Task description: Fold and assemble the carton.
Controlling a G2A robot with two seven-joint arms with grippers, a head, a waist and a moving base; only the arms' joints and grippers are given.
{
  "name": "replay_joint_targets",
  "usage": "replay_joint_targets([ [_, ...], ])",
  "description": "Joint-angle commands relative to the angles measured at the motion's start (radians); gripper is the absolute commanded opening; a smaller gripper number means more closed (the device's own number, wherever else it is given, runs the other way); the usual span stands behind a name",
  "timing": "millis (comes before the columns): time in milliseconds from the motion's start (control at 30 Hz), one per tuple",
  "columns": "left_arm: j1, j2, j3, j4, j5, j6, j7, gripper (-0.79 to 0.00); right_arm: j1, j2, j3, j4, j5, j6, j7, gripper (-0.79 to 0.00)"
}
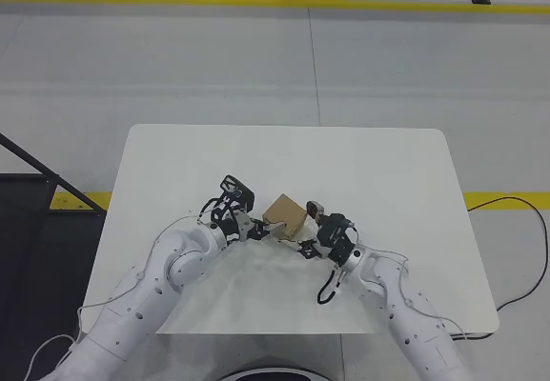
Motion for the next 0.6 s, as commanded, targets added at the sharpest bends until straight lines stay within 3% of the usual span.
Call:
replay_joint_targets([
  [0, 0.001, -0.001, -0.002, 0.0, 0.0, -0.003, -0.001, 0.0, -0.017, 0.006, 0.032, -0.023, 0.017, 0.022, -0.014, 0.0],
  [133, 0.002, -0.002, -0.005, -0.002, 0.002, -0.004, -0.003, 0.0, -0.042, 0.013, 0.091, -0.067, 0.075, 0.079, -0.005, 0.0],
  [367, 0.002, -0.005, -0.008, -0.003, 0.004, -0.01, -0.009, 0.0, -0.06, 0.013, 0.112, -0.164, 0.049, 0.251, 0.133, 0.0],
  [567, 0.001, -0.008, -0.012, -0.002, 0.003, -0.017, -0.012, 0.0, -0.051, 0.012, 0.082, -0.183, -0.009, 0.274, 0.268, 0.0],
])
